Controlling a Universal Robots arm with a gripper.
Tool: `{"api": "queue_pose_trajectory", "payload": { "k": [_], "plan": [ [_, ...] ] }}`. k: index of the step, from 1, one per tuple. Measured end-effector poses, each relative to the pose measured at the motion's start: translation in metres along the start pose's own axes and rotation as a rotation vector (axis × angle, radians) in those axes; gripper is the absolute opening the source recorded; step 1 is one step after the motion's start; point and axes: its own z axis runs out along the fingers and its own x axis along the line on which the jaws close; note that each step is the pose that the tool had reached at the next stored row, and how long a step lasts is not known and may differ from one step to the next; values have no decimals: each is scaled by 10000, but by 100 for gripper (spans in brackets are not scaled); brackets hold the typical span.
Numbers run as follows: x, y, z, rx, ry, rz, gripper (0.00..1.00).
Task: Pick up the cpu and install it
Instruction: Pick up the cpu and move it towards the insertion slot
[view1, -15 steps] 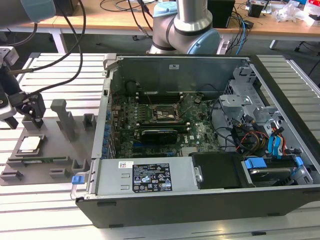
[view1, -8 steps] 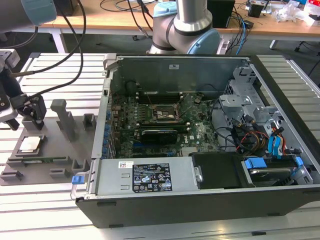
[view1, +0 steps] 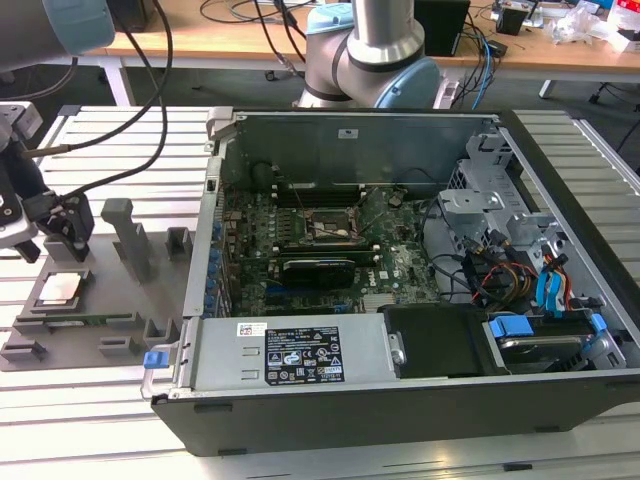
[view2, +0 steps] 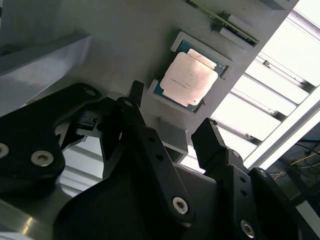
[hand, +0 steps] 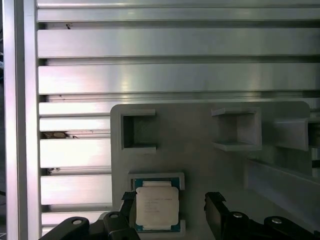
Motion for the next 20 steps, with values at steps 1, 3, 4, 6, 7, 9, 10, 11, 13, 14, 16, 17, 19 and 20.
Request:
{"api": "queue_pose_trajectory", "payload": {
  "k": [1,3,4,6,7,9,10,11,13,14,16,17,19,20],
  "plan": [
    [0,0,4,0,0,0,66],
    [0,0,15,0,0,0,66],
    [1,0,24,0,0,0,66],
    [1,0,38,-1,-1,0,66],
    [1,0,42,0,-1,0,66],
    [1,0,56,0,0,0,66],
    [1,-1,61,0,-1,0,66],
    [2,-1,70,0,0,0,66],
    [2,-1,95,0,0,0,66],
    [2,-1,107,1,-1,0,66],
    [4,0,116,30,0,2,66],
    [5,0,118,80,-4,1,66],
    [6,-1,119,229,-6,-13,66],
    [8,-3,118,273,-4,-21,66]
  ]
}}
